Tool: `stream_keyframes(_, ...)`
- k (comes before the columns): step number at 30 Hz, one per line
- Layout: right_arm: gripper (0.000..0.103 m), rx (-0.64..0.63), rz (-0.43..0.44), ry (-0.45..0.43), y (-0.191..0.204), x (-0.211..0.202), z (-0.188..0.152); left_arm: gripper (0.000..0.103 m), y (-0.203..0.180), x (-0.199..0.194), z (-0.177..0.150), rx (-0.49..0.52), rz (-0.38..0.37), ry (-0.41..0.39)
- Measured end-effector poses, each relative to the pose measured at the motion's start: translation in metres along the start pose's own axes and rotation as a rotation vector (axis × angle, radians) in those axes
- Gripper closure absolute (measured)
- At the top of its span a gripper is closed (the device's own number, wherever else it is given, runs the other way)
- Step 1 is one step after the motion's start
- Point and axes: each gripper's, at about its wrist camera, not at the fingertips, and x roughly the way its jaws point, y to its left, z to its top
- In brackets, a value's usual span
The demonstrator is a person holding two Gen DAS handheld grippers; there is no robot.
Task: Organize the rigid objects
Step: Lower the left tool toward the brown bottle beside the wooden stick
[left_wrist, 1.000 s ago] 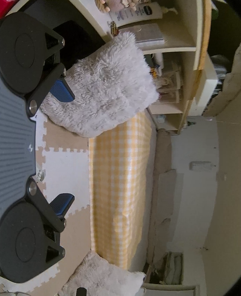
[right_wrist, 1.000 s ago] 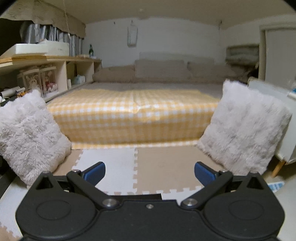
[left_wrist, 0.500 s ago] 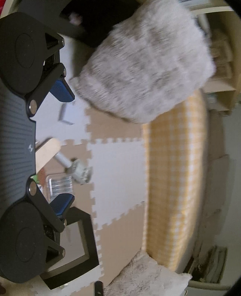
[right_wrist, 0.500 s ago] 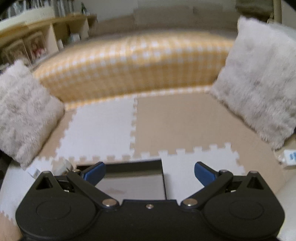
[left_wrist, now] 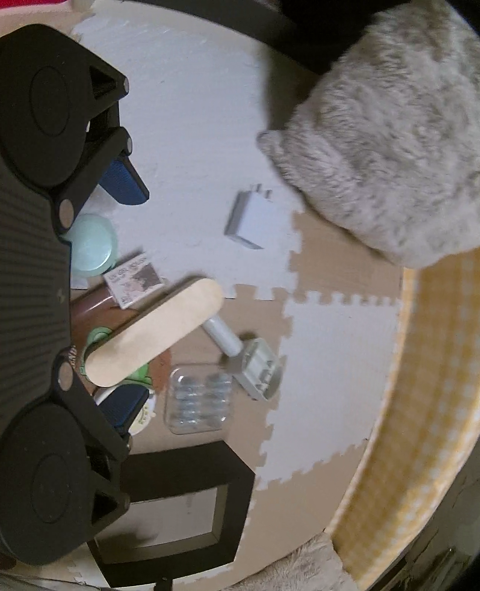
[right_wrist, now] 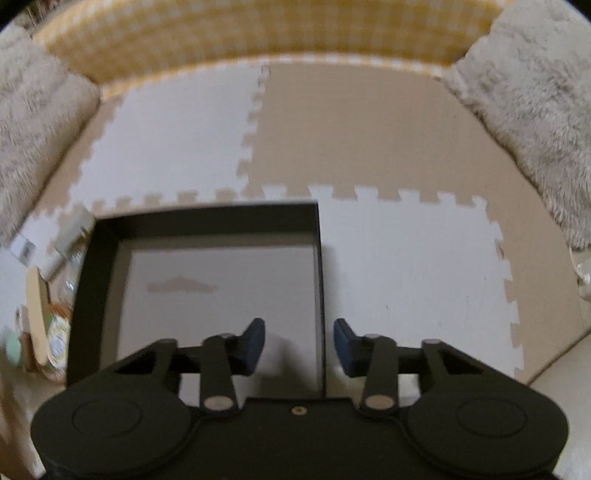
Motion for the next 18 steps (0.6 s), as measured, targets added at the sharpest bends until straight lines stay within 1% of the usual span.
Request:
stream_keyframes(1, 0.068, -0.005, -0.009, 0.014, 0.0, 0.002, -0.001, 0.009, 0.001, 0.003, -0.001, -0.012, -0.005, 0.011)
stream_keyframes(2, 0.076, -0.01, -0.011, 0.028, 0.0, 0.005, -0.002, 0.012, 0.003, 0.005, -0.002, -0.023, -0.008, 0.025)
stream_keyframes(4, 0.084, -0.01, -0.019, 0.057, -0.001, 0.009, -0.003, 0.023, 0.004, 0.009, -0.004, -0.05, -0.013, 0.051)
stream_keyframes(5, 0.087, -0.01, -0.03, 0.069, -0.001, 0.011, -0.004, 0.025, 0.005, 0.011, -0.005, -0.058, -0.015, 0.06)
stream_keyframes(7, 0.092, -0.012, -0.046, 0.084, -0.001, 0.014, -0.006, 0.037, 0.006, 0.014, -0.007, -0.076, -0.025, 0.079)
stream_keyframes(10, 0.095, 0.004, -0.043, 0.087, -0.005, 0.015, -0.007, 0.046, 0.009, 0.019, -0.007, -0.114, -0.046, 0.098)
stream_keyframes(13, 0.095, 0.008, -0.04, 0.085, -0.005, 0.015, -0.007, 0.052, 0.01, 0.025, -0.008, -0.143, -0.067, 0.116)
stream_keyframes(18, 0.095, 0.013, -0.041, 0.095, -0.005, 0.018, -0.007, 0.054, 0.011, 0.037, -0.009, -0.145, -0.041, 0.126)
